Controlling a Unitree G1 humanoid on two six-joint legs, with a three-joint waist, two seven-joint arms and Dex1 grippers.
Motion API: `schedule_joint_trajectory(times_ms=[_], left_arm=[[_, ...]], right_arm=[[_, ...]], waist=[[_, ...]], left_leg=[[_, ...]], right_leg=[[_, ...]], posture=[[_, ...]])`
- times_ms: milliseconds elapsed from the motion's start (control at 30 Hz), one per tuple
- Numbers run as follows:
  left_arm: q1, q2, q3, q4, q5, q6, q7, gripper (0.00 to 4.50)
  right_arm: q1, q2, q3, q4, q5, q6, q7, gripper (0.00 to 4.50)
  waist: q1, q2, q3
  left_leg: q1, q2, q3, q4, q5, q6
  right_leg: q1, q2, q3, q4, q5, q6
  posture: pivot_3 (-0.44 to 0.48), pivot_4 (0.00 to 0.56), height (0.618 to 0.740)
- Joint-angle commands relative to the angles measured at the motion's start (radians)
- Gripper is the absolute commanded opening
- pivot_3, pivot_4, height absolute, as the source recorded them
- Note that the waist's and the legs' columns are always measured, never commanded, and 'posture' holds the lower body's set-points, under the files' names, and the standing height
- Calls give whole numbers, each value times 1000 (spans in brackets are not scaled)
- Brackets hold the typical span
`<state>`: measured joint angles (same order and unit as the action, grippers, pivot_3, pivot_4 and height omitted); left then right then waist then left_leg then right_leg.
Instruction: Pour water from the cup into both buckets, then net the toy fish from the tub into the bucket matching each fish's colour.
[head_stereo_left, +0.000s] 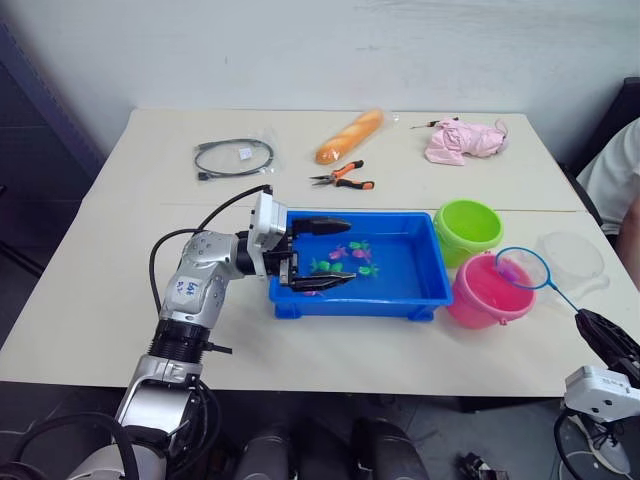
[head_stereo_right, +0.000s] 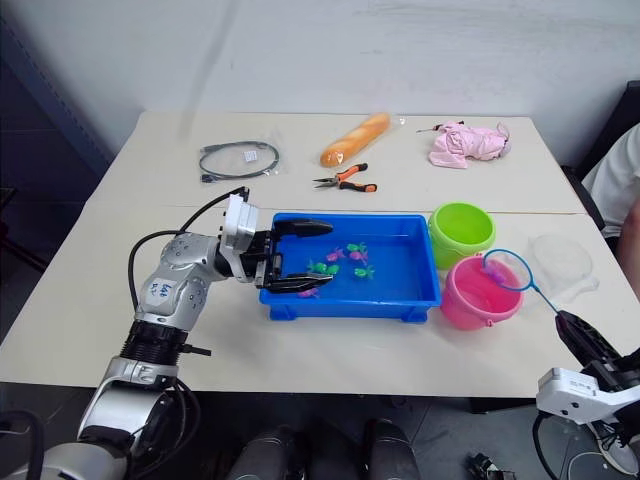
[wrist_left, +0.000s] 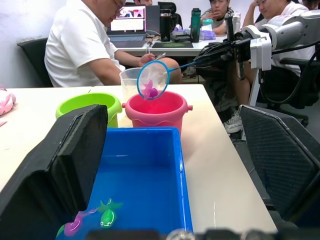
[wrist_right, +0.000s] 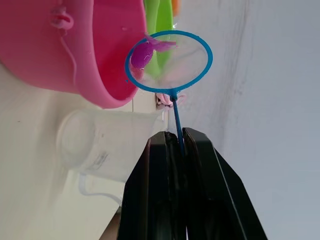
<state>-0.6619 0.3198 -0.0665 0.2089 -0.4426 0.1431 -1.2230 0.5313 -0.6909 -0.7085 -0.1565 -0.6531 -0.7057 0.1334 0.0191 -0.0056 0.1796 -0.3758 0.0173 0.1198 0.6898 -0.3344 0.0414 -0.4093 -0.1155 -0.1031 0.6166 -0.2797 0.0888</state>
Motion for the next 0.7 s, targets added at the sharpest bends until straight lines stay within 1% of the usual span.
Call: schedule_joint_trajectory(times_ms=[33,200,267,333,367,400,433,467,567,633,700], left_arm=[[-16,-6,-4,-29,0,-12,4,4485],[-13,-7,-8,-31,1,-16,3,4485],[-12,-6,-10,-32,2,-17,2,4485],[-12,2,-5,-32,-1,-15,1,4485],[-10,9,-2,-34,-4,-12,-4,4485],[-11,20,2,-30,-6,-10,-13,4485],[-10,37,9,-24,-9,-2,-22,4485],[-9,51,14,-19,-11,3,-29,4485],[-11,109,32,0,-12,8,-53,4485],[-11,153,58,23,-11,7,-62,4485],[-6,195,82,40,-8,11,-59,4485]], right_arm=[[22,4,-31,-36,-15,20,-39,0],[48,39,-40,-101,-4,48,-66,0],[41,65,-54,-133,44,97,-57,0],[50,65,-35,-155,153,119,2,0],[61,58,-21,-169,227,125,40,0],[74,50,1,-194,337,154,98,0],[94,51,15,-244,481,225,165,0],[109,51,16,-288,589,280,213,0],[141,24,-25,-412,834,460,320,0],[150,-30,-38,-503,1061,642,385,0],[98,-122,-49,-555,1245,810,410,0]], waist=[[0,0,0],[1,0,0],[1,0,0],[1,0,0],[0,0,0],[0,0,0],[-1,0,0],[-2,0,0],[-7,0,0],[-12,0,0],[-20,0,0]], left_leg=[[0,0,0,0,0,0],[0,0,0,-1,0,0],[0,0,0,-1,0,0],[0,0,0,-1,0,0],[0,0,0,-1,0,0],[1,0,0,-1,0,0],[1,1,0,-2,0,0],[1,1,0,-3,0,0],[3,1,0,-5,0,0],[4,2,0,-5,0,0],[4,2,0,-5,0,1]], right_leg=[[0,0,0,0,0,0],[0,0,0,0,0,0],[0,0,0,0,0,0],[0,0,0,0,0,0],[0,0,0,0,0,-1],[0,0,0,0,0,-1],[0,0,0,0,0,-1],[0,0,0,0,-1,-1],[0,0,0,0,-1,-2],[1,-1,0,1,-1,-3],[1,-1,0,1,-2,-3]], posture=[[0,150,740],[0,150,740],[0,150,740],[0,150,740],[0,150,740],[0,150,740],[0,150,740],[0,150,740],[0,150,740],[0,150,740],[0,150,740]])
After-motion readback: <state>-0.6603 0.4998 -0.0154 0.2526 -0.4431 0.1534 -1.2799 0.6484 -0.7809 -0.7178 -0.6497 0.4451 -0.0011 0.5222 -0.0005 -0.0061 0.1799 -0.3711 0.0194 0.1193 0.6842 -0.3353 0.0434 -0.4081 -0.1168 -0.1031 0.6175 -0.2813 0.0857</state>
